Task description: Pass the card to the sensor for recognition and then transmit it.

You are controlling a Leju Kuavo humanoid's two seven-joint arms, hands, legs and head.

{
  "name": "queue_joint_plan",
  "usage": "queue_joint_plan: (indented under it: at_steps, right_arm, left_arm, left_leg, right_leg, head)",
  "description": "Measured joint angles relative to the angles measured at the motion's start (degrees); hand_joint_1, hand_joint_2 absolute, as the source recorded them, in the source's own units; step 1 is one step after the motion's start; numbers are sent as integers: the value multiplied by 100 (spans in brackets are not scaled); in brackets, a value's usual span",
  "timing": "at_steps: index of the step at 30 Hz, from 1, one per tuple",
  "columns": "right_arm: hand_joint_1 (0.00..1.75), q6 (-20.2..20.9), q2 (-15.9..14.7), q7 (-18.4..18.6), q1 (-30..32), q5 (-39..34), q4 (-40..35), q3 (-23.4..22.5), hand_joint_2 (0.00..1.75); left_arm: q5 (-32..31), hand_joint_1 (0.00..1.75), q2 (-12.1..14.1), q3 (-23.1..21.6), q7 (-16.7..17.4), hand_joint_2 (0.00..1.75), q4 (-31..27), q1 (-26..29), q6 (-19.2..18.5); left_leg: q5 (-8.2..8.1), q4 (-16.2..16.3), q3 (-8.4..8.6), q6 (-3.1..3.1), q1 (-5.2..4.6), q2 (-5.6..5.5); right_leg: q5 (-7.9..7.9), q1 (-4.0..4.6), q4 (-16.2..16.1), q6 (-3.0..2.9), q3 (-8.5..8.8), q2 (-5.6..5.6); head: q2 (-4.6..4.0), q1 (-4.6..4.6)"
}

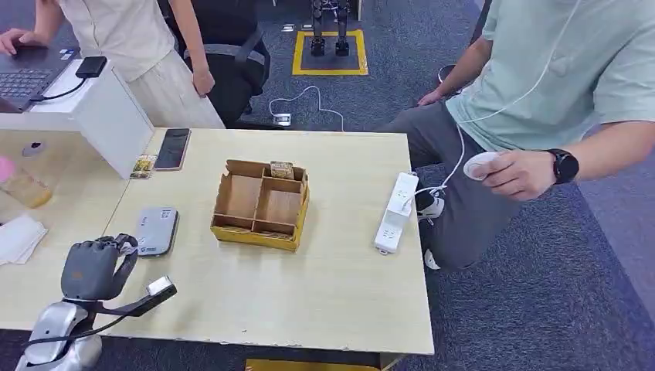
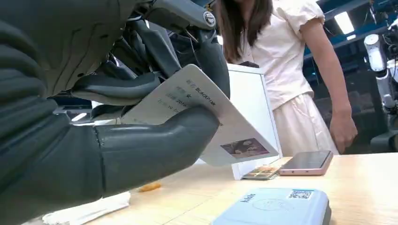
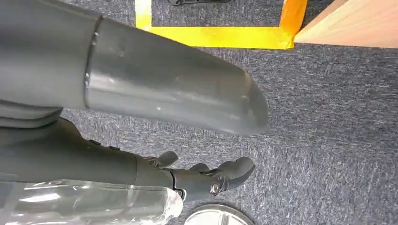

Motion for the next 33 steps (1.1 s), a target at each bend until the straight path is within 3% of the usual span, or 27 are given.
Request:
queue_joint_plan:
  at_steps: [7,16,23,33]
  right_arm:
    - [0,0,9,17,-8,46,0,0,0]
    - [0,-7,17,55,-40,68,0,0,0]
    - [0,-7,17,81,-39,103,0,0,0]
    - [0,-7,59,85,-47,116,0,0,0]
  left_arm:
    - [-513,175,-268,7,334,175,613,-366,435]
    - [-824,175,-549,7,492,175,1384,-732,516]
    - [-988,169,-664,7,612,175,1624,-790,518]
    - [-1683,162,-824,4,1233,175,1858,-983,518]
  left_leg:
    - [1,0,0,1,0,-5]
    - [1,1,0,1,0,-5]
    - [0,1,0,1,0,-5]
    - [1,1,1,1,0,-5]
  right_leg:
    - [1,0,0,0,2,-6]
    - [0,0,0,0,2,-5]
    - [-1,0,0,1,1,-5]
    - [0,0,0,1,3,-6]
  head:
    - [0,0]
    - [0,0]
    - [0,-2]
    - [0,-2]
